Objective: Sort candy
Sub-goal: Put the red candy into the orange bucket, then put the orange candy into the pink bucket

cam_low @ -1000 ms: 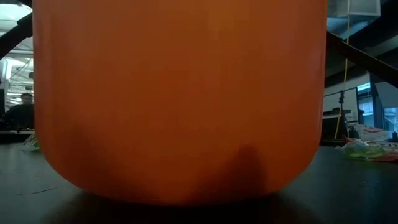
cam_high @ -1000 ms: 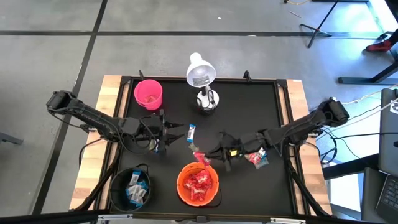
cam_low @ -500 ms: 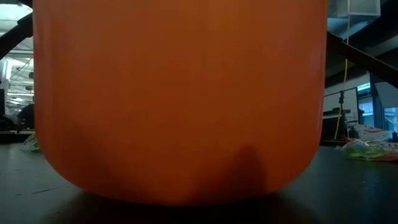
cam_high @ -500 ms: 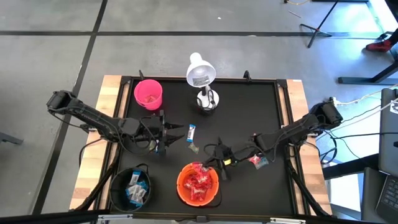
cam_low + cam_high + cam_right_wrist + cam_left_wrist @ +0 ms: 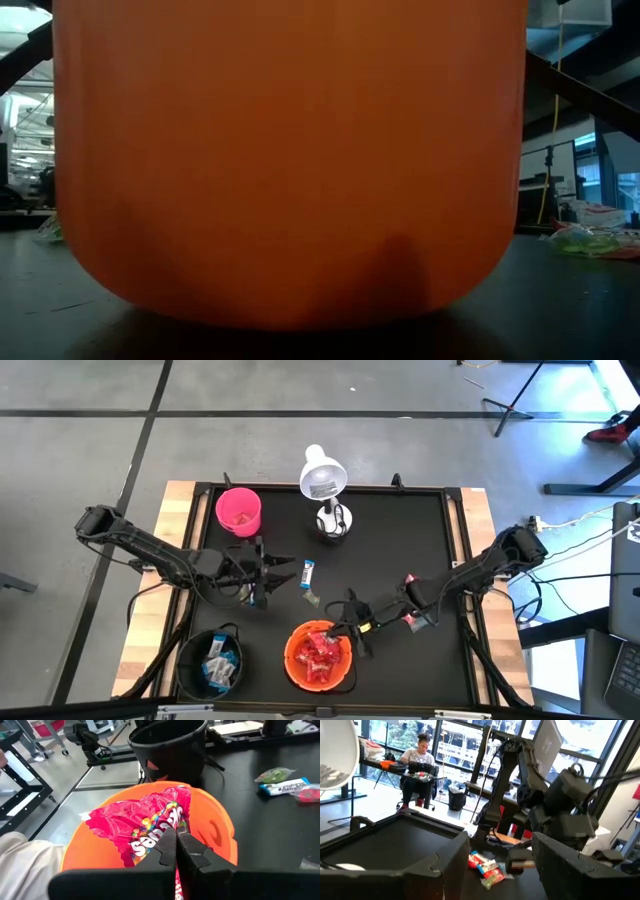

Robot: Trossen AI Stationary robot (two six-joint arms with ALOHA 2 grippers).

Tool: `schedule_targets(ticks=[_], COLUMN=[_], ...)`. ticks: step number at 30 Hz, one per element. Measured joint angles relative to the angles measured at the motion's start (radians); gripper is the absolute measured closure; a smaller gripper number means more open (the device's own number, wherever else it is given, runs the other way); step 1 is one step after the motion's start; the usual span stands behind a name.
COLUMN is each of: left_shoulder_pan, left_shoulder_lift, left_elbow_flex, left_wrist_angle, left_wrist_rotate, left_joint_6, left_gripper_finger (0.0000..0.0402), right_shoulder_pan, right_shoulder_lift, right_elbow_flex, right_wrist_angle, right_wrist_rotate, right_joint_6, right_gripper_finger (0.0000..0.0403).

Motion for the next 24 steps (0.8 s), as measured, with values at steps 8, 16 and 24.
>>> schedule_targets(ticks=[8,16,24], left_shoulder_pan=[0.000,0.000,0.000], left_shoulder_lift=[0.000,0.000,0.000], left_elbow_flex=[0.000,0.000,0.000], left_wrist_angle=[0.013,0.013,0.012], left_wrist_rotate=[-0.001,-0.002,-0.002], left_joint_6=[0.003,0.003,0.011], left_gripper_finger=[0.0197,0.0197,0.0197], right_shoulder_pan=[0.000,0.000,-0.001], right_shoulder_lift=[0.002,0.002,0.002], right_elbow_flex=[0.000,0.000,0.000], right_wrist_angle=[-0.005,-0.018,-0.035], right_wrist_rotate=[0.000,0.000,0.000], right_joint_6=[0.000,0.000,-0.046], right_gripper_finger=[0.0398,0.0359,0.0305])
